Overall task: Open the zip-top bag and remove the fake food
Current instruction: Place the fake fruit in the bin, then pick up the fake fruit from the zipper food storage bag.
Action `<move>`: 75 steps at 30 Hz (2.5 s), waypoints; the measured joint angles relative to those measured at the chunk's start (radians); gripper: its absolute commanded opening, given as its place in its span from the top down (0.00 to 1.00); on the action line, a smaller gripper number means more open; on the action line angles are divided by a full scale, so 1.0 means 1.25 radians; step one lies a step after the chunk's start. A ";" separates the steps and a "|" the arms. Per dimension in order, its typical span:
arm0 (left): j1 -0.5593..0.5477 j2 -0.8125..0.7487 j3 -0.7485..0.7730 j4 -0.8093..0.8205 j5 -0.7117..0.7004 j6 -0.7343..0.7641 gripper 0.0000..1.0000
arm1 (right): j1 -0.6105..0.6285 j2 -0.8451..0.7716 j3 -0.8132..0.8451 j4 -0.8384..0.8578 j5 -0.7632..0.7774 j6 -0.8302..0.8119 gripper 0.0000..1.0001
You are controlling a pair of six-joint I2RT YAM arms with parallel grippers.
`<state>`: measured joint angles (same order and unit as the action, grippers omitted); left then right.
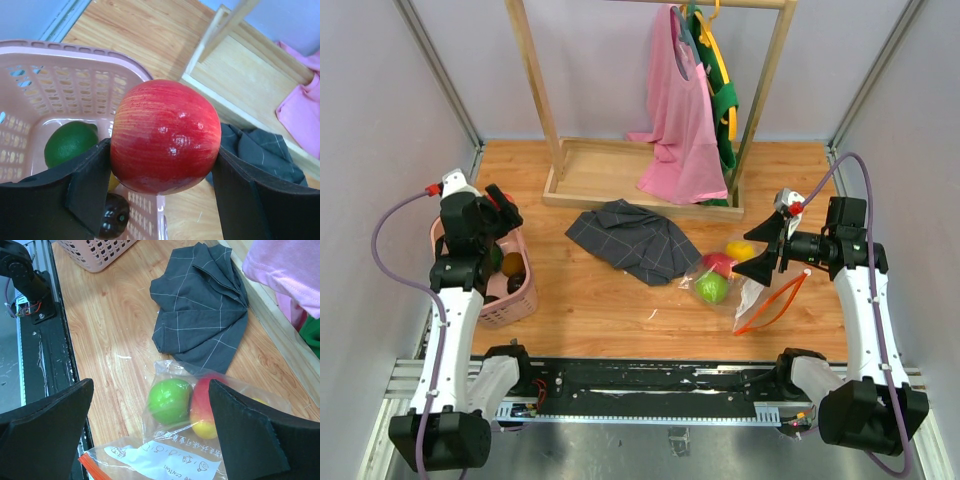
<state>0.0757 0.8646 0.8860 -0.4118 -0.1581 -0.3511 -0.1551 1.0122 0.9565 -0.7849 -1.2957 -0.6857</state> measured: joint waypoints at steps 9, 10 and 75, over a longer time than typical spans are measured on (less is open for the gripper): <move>0.060 0.012 -0.049 0.045 -0.003 -0.066 0.95 | 0.000 0.000 0.000 -0.005 0.007 -0.010 0.02; 0.062 0.013 -0.055 0.047 -0.012 -0.071 0.95 | 0.000 0.000 0.000 -0.006 0.008 -0.011 0.02; -0.453 -0.144 -0.193 0.284 0.243 -0.209 0.07 | -0.086 0.065 0.000 -0.069 -0.098 -0.063 0.02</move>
<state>-0.4908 0.6842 0.6453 -0.0566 0.1455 -0.6121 -0.2630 1.0939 0.9562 -0.8707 -1.4181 -0.7647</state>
